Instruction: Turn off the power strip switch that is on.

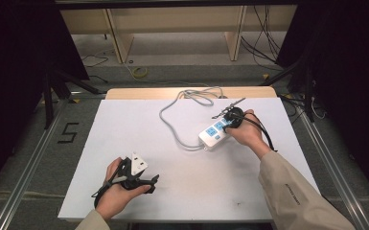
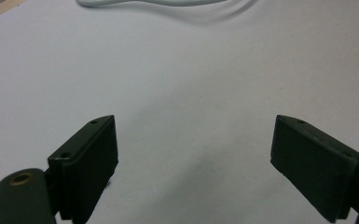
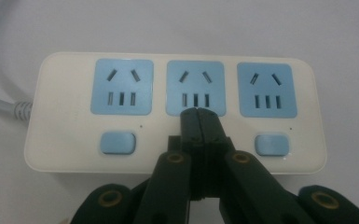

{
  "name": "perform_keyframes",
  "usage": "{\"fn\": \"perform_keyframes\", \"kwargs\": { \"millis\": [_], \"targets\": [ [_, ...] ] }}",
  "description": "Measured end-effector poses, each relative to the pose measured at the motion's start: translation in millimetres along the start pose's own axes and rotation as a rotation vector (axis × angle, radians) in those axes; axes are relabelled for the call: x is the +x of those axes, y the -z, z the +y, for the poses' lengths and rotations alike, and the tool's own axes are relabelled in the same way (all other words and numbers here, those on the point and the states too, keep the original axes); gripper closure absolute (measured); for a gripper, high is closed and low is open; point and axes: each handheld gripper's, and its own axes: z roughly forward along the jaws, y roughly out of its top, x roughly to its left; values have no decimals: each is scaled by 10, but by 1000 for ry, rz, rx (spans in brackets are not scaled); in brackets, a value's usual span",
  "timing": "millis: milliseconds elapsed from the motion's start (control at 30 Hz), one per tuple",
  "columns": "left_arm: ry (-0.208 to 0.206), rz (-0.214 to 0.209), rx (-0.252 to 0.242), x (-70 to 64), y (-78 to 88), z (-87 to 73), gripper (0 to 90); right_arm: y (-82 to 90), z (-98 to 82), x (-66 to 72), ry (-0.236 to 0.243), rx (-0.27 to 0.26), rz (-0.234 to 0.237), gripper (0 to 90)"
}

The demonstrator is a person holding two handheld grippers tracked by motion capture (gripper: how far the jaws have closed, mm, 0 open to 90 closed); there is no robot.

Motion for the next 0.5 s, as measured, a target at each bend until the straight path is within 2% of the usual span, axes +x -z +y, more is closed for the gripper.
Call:
{"fn": "perform_keyframes", "kwargs": {
  "millis": [500],
  "targets": [
    [5,0,-3,-2,-12,3,146,2,-9,1,4,-10,-5,900]
  ]
}}
